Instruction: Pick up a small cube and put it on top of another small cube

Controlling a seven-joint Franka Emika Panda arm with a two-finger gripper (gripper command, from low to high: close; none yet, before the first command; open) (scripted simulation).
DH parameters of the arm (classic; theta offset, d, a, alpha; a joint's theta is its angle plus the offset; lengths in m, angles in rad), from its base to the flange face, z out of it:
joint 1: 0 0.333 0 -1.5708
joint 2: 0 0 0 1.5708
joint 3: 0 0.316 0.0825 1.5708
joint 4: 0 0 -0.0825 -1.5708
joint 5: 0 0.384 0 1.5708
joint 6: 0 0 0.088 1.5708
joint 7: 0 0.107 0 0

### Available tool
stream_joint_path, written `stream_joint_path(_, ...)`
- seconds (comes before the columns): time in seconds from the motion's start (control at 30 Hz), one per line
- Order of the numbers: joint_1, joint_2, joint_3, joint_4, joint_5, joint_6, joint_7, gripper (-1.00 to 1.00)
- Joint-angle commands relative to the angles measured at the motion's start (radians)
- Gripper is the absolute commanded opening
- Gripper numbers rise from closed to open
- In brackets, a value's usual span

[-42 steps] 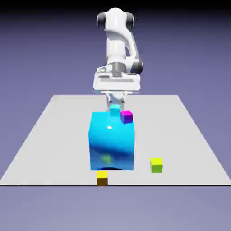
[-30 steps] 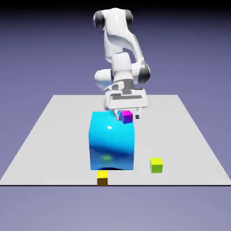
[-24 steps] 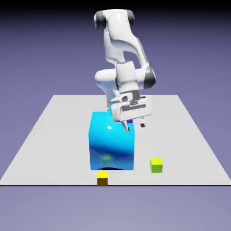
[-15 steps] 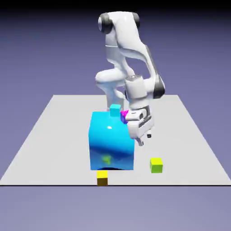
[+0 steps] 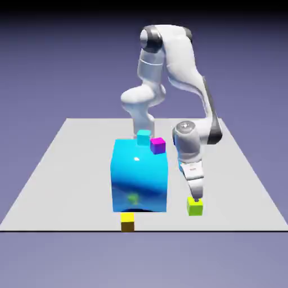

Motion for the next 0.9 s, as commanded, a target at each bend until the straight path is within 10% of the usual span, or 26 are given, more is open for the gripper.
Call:
stream_joint_path(0.0,-0.022,0.036,0.031,0.014,0.035,0.022,-0.029,0.0)
stream_joint_path(0.07,-0.054,0.09,0.077,0.035,0.087,0.054,-0.071,0.0)
stream_joint_path(0.1,-0.054,0.09,0.077,0.035,0.087,0.054,-0.071,-1.0)
stream_joint_path(0.6,0.187,-0.321,-0.209,0.047,0.265,-0.392,0.446,-1.0)
stream_joint_path(0.87,-0.074,-0.288,-0.124,0.031,0.018,-0.276,0.794,-1.0)
